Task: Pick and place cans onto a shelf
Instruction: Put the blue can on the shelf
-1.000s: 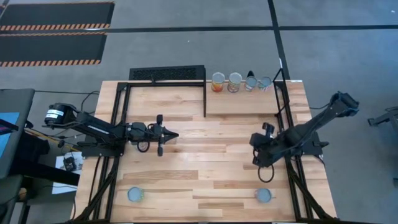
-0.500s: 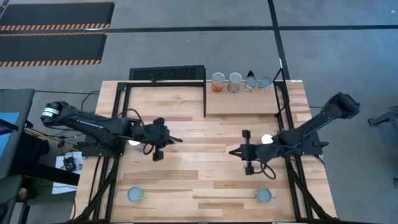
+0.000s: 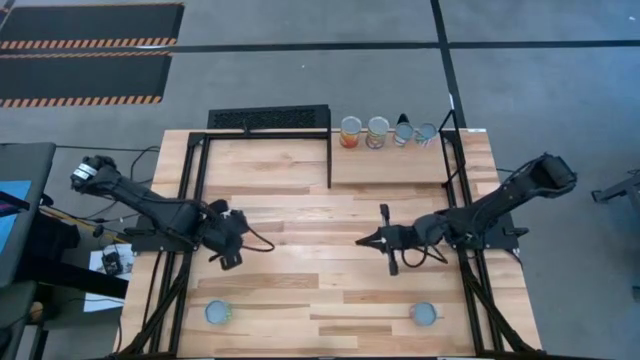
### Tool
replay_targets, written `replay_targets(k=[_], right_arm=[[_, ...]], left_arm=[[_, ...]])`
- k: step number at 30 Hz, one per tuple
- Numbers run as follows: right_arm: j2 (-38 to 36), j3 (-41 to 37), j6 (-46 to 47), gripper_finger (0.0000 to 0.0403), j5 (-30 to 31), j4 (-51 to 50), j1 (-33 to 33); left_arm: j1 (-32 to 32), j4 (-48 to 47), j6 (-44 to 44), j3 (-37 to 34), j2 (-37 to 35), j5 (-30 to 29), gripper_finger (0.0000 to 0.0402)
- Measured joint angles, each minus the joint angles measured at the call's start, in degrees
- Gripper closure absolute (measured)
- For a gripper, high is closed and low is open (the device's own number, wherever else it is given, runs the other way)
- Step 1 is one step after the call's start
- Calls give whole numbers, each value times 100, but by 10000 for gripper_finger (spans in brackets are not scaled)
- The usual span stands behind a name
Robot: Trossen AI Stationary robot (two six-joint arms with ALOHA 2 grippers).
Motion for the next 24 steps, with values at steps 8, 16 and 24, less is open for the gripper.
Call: replay_targets(k=[8, 16, 24], right_arm=[[784, 2, 237, 370, -10, 239, -316], [1205, 234, -32, 394, 9, 292, -452], [1256, 363, -279, 377, -13, 277, -445]], left_arm=[[-282, -967, -1147, 0, 0, 252, 366], [-282, -1038, -1285, 0, 48, -130, 299], [-256, -1245, -1265, -2, 459, -450, 285]])
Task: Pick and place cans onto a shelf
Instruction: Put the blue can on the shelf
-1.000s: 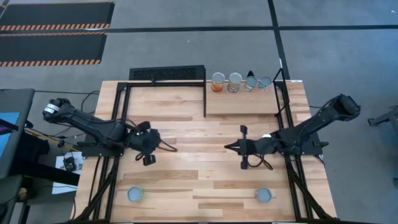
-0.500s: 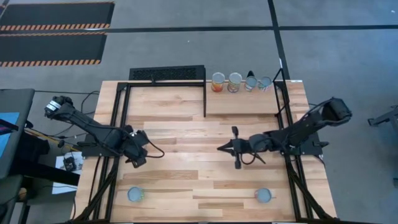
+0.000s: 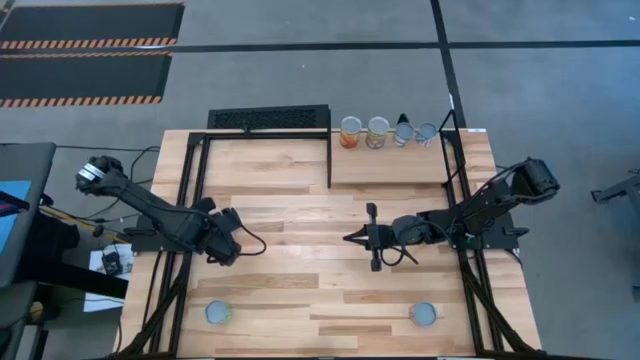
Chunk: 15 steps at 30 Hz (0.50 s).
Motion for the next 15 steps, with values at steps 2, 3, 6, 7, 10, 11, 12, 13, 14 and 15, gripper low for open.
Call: replay_targets(k=[2, 3, 6, 7, 10, 11, 12, 13, 14, 15], right_arm=[[0, 0, -45, 377, 0, -10, 0], [0, 0, -81, 378, 0, -6, 0], [0, 0, -131, 387, 0, -8, 0], [0, 0, -131, 389, 0, -8, 0], [0, 0, -134, 392, 0, -8, 2], [0, 0, -132, 392, 0, -8, 2], [0, 0, -131, 390, 0, -8, 2], [0, 0, -134, 387, 0, -8, 2], [0, 0, -134, 385, 0, -8, 2], [0, 0, -132, 383, 0, -8, 2]], left_arm=[[23, -78, 46, 0, 164, -26, 284], [44, -120, 67, 0, 248, -34, 284], [124, -209, 113, 0, 515, -60, 285], [157, -213, 163, 0, 585, -63, 286], [240, -212, 317, 0, 770, -65, 292], [271, -217, 373, 0, 814, -65, 297], [299, -220, 438, 0, 861, -50, 302], [322, -227, 507, 0, 899, -12, 309], [352, -244, 598, 0, 923, 25, 316], [374, -261, 646, 2, 950, 77, 324]])
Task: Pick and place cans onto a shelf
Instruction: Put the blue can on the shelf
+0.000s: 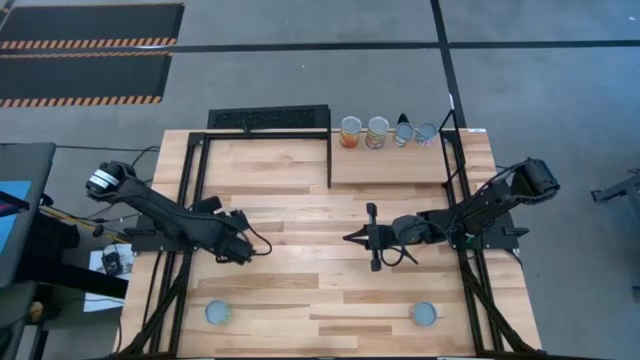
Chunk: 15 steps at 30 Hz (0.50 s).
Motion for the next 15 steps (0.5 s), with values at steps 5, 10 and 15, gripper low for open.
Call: replay_targets(k=[5, 10, 15], right_arm=[[0, -2, 0, 384, 2, -3, 0], [0, -2, -1, 391, 4, -2, 0], [0, -4, -1, 385, 17, -1, 0]], left_arm=[[28, -35, 212, 5, 22, 37, 365], [28, -9, 373, 68, 10, -36, 397], [28, 351, 707, 378, 21, -112, 401]])
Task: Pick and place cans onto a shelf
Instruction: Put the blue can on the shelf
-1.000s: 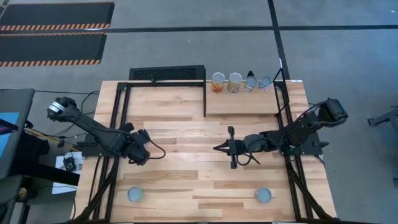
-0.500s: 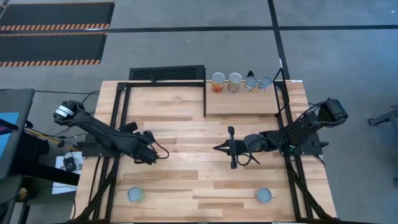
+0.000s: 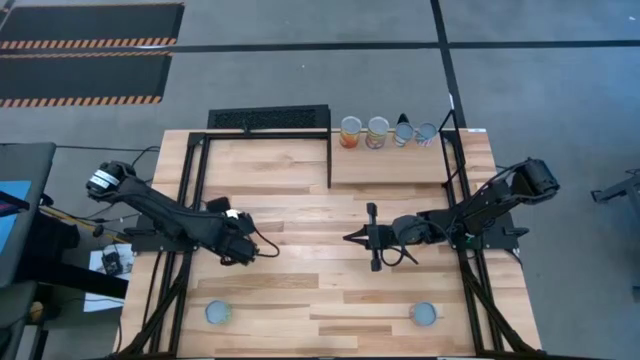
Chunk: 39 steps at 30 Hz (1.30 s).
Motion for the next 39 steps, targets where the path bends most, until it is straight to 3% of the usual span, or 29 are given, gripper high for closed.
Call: replay_targets(k=[7, 18, 27, 39], right_arm=[[-343, -4, -17, 389, 3, -87, 14], [-1125, -4, -107, 386, 85, -647, 266], [-1423, -3, -149, 386, 347, -931, 443], [-1421, -2, -151, 386, 348, -1089, 540]], left_arm=[[112, 1449, 928, 267, 0, -54, 401], [1058, 3902, 3073, 345, 501, 66, 401], [1532, 4151, 4204, 1319, 1626, 232, 401], [1637, 4101, 4451, 1948, 2267, 276, 399]])
